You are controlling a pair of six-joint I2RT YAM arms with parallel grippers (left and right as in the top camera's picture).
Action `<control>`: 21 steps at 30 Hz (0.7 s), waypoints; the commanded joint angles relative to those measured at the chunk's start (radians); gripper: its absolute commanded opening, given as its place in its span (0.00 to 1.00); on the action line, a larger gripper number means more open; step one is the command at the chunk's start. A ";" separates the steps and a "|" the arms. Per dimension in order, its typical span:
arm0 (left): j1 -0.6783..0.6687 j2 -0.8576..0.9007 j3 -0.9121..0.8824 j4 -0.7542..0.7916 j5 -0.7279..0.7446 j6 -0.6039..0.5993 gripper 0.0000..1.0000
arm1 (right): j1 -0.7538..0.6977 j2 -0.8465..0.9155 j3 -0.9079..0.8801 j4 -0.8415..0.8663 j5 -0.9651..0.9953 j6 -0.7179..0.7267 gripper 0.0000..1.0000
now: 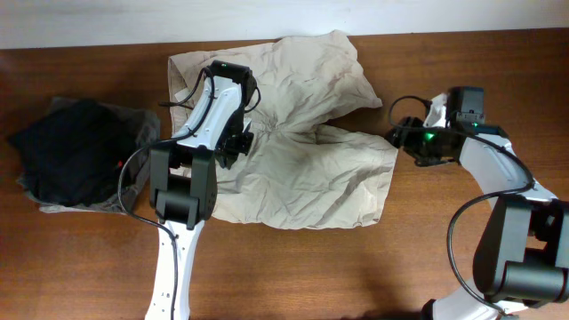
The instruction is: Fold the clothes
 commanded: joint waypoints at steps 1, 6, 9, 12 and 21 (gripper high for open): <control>0.002 -0.012 -0.006 0.003 0.011 0.019 0.12 | -0.008 -0.055 0.016 -0.082 -0.113 -0.100 0.65; 0.002 -0.012 -0.006 0.008 0.011 0.019 0.12 | 0.009 -0.100 0.016 -0.290 -0.113 -0.171 0.65; 0.002 -0.012 -0.006 0.008 0.011 0.019 0.12 | 0.035 -0.103 0.014 -0.418 -0.082 -0.208 0.64; 0.002 -0.012 -0.006 0.014 0.011 0.019 0.12 | 0.080 -0.103 -0.004 -0.441 -0.004 -0.219 0.64; 0.002 -0.012 -0.006 0.020 0.011 0.019 0.12 | 0.196 -0.101 -0.142 -0.380 0.177 -0.143 0.61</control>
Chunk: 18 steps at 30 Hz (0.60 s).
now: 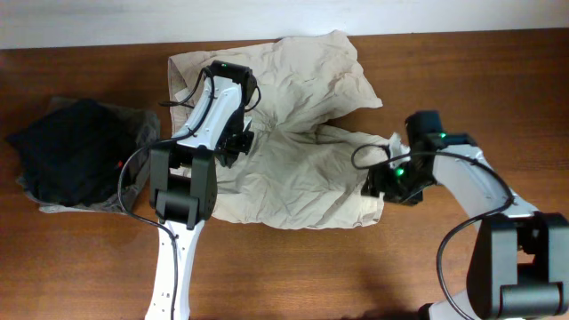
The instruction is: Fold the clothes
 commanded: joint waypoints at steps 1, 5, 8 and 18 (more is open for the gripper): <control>0.002 -0.012 -0.006 0.002 0.011 0.016 0.12 | 0.013 -0.014 -0.067 0.001 0.089 0.050 0.60; 0.002 -0.012 -0.006 0.005 0.011 0.016 0.12 | 0.014 -0.014 -0.121 0.025 0.081 0.076 0.58; 0.002 -0.012 -0.006 0.013 0.012 0.016 0.12 | 0.014 -0.014 -0.151 0.051 0.026 0.075 0.54; 0.002 -0.012 -0.006 0.014 0.011 0.016 0.12 | 0.014 -0.020 -0.167 0.068 -0.021 0.021 0.34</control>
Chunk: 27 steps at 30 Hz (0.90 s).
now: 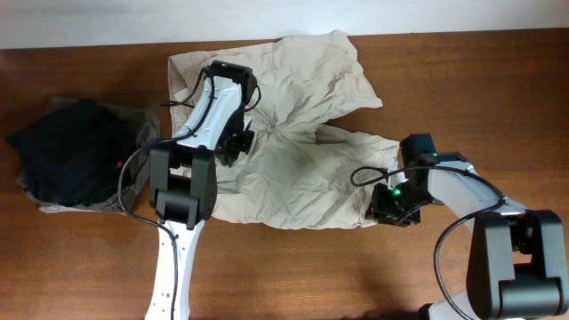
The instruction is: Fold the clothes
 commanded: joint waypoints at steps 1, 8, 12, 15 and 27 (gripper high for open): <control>0.002 -0.012 -0.006 0.003 0.011 0.016 0.12 | 0.005 -0.020 -0.005 -0.002 -0.024 -0.033 0.32; 0.002 -0.012 -0.006 0.002 0.011 0.016 0.13 | 0.005 -0.021 -0.005 -0.023 -0.024 -0.054 0.11; 0.002 -0.012 -0.006 0.002 0.011 0.016 0.12 | 0.005 -0.021 -0.005 -0.082 -0.020 -0.060 0.04; 0.002 -0.012 -0.006 0.002 0.012 0.016 0.12 | 0.005 -0.021 -0.005 -0.138 -0.020 -0.024 0.04; 0.002 -0.012 -0.006 0.002 0.011 0.017 0.13 | 0.003 -0.023 -0.005 -0.349 0.345 0.317 0.04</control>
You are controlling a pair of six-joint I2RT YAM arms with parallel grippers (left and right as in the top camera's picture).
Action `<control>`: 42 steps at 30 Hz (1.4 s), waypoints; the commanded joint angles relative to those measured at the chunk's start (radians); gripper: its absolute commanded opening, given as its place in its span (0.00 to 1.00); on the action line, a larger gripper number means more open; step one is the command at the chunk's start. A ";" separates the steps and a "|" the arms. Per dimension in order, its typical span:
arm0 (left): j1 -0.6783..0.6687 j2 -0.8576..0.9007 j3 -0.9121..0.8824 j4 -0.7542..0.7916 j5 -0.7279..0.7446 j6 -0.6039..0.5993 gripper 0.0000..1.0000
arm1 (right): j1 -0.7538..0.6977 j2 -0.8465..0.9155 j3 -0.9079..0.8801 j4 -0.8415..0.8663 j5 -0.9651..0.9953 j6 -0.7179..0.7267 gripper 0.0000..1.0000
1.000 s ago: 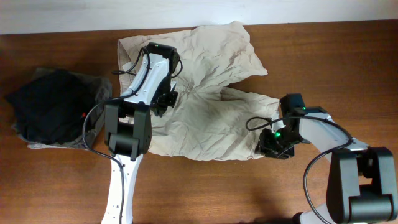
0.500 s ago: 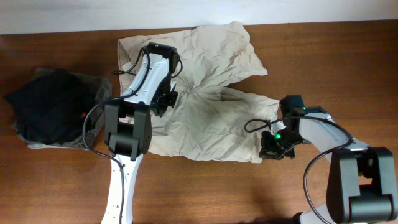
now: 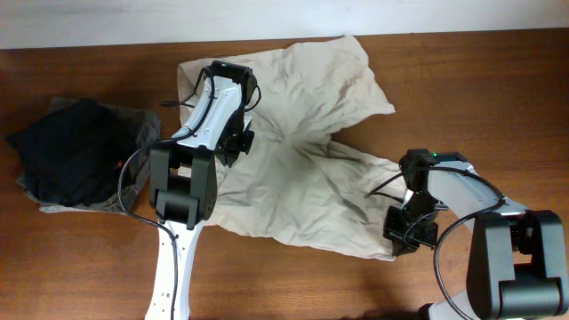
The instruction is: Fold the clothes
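Note:
Beige shorts (image 3: pixel 302 178) lie spread across the middle of the brown table (image 3: pixel 498 98) in the overhead view, waist to the left and two legs to the right. My left gripper (image 3: pixel 238 142) sits on the waist area, and creases run out from it, so it looks shut on the cloth. My right gripper (image 3: pixel 402 242) is at the hem of the near leg, shut on it, and that leg is drawn out toward the front right. The far leg (image 3: pixel 356 80) points to the back right.
A pile of dark clothes (image 3: pixel 76 156) on a grey cloth lies at the left end of the table. The white wall edge runs along the back. Bare wood shows to the right and along the front.
My right gripper has moved toward the front right with the near leg's hem in it. The leg is now stretched out and the whole shorts have shifted a little to the right. The left gripper has stayed put.
My right gripper was first off the cloth, beside the near leg's far corner. It then stood over that leg's right edge, then lower at its front corner. Now it holds the hem pulled out to the front right. The left gripper stayed on the waist throughout.

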 commanded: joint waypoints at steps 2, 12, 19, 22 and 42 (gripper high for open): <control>0.002 -0.012 -0.006 0.002 0.010 0.023 0.13 | 0.003 -0.022 -0.005 -0.009 0.178 0.108 0.04; 0.016 -0.036 0.080 -0.059 -0.017 0.038 0.12 | 0.003 -0.022 0.000 0.047 0.203 0.106 0.04; 0.070 -0.149 0.264 -0.114 -0.066 0.031 0.13 | -0.034 -0.025 0.006 0.040 0.259 0.166 0.04; 0.104 -0.216 0.295 -0.114 -0.065 0.031 0.19 | -0.091 -0.025 0.016 0.043 0.289 0.175 0.04; 0.195 -0.605 0.295 -0.114 -0.085 0.034 0.23 | -0.309 -0.026 0.095 0.119 -0.048 -0.164 0.36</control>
